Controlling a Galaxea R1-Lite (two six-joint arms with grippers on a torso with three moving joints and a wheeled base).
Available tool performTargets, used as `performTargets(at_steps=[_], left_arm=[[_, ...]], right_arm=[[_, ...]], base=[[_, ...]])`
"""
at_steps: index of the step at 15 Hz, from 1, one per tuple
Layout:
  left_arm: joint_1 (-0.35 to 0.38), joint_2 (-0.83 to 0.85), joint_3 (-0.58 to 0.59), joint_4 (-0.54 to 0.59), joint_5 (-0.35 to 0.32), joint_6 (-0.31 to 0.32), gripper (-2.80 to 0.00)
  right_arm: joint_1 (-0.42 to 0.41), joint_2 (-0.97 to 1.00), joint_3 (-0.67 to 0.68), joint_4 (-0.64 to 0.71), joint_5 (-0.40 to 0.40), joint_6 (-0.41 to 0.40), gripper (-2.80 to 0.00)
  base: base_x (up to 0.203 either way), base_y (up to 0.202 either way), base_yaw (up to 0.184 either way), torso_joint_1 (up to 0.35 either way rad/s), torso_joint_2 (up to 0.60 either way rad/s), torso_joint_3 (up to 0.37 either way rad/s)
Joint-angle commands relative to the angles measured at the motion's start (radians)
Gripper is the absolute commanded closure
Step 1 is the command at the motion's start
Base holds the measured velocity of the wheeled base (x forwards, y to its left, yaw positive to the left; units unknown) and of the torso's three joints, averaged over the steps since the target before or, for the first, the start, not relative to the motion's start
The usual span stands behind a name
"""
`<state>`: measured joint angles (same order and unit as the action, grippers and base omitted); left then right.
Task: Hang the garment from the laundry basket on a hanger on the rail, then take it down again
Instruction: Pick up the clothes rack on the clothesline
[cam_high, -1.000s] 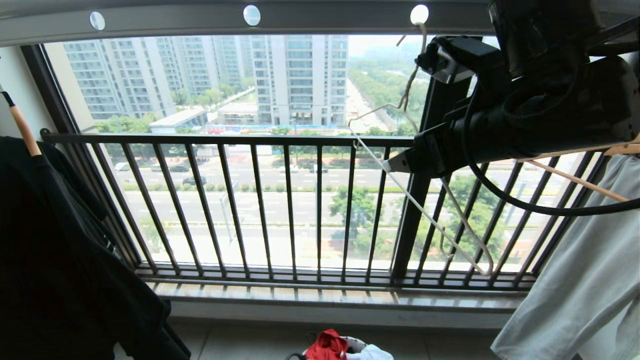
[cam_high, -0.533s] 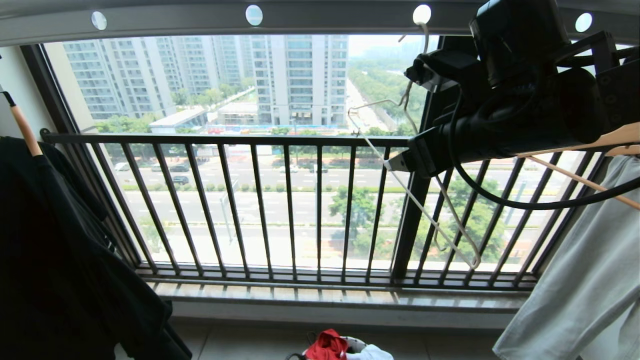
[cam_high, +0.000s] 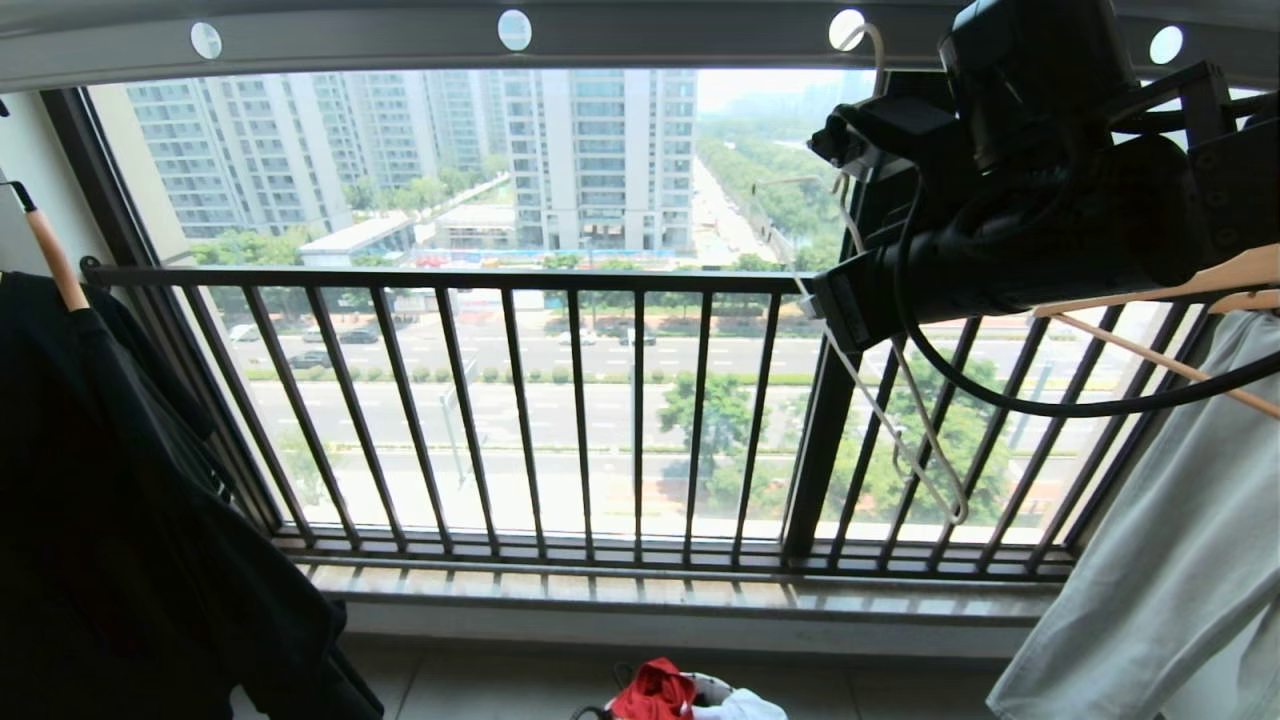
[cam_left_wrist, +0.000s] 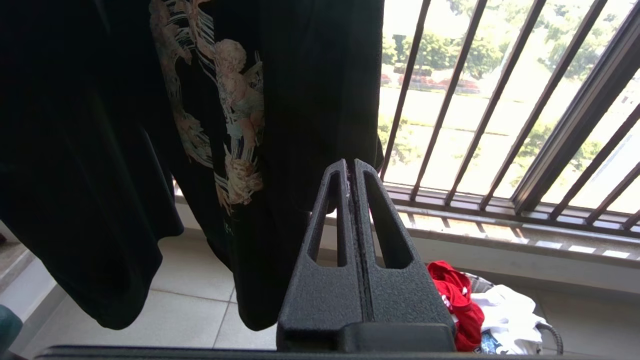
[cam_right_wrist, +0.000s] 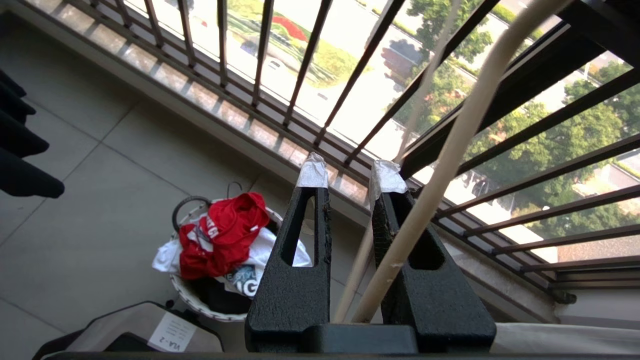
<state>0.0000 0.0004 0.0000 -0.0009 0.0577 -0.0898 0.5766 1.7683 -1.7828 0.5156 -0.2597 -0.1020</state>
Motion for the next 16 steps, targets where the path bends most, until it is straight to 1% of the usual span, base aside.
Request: performTargets(at_steps=[1,5,12,14,16], left_arm=[[0.000,0.001,0.000,-0.001,0.001,-0.001,0.00],[0.000,0.001,0.000,-0.001,0.001,-0.001,0.00],[0.000,0.001,0.000,-0.001,0.001,-0.001,0.00],[0.000,0.001,0.000,-0.001,0.001,-0.001,0.00],[0.000,0.001,0.000,-0.001,0.001,-0.001,0.00]], right_arm=[[0.000,-0.013,0.003,0.000,0.001,0.002,0.00],[0.000,-0.021,0.028,-0.035,0.001,0.004,0.00],[0.001,-0.098,0.144,-0.132,0.001,0.003,0.00],[0.002,-0.130,0.192,-0.175,-0.002,0.003,0.00],[0.002,-0.153,0.232,-0.248,-0.028,0.002,0.00]], base=[[0.000,0.000,0.000,0.000,0.00,0.000],[0.000,0.000,0.000,0.000,0.00,0.000],[0.000,0.000,0.000,0.000,0.00,0.000],[0.000,0.000,0.000,0.000,0.00,0.000],[0.000,0.000,0.000,0.000,0.00,0.000]])
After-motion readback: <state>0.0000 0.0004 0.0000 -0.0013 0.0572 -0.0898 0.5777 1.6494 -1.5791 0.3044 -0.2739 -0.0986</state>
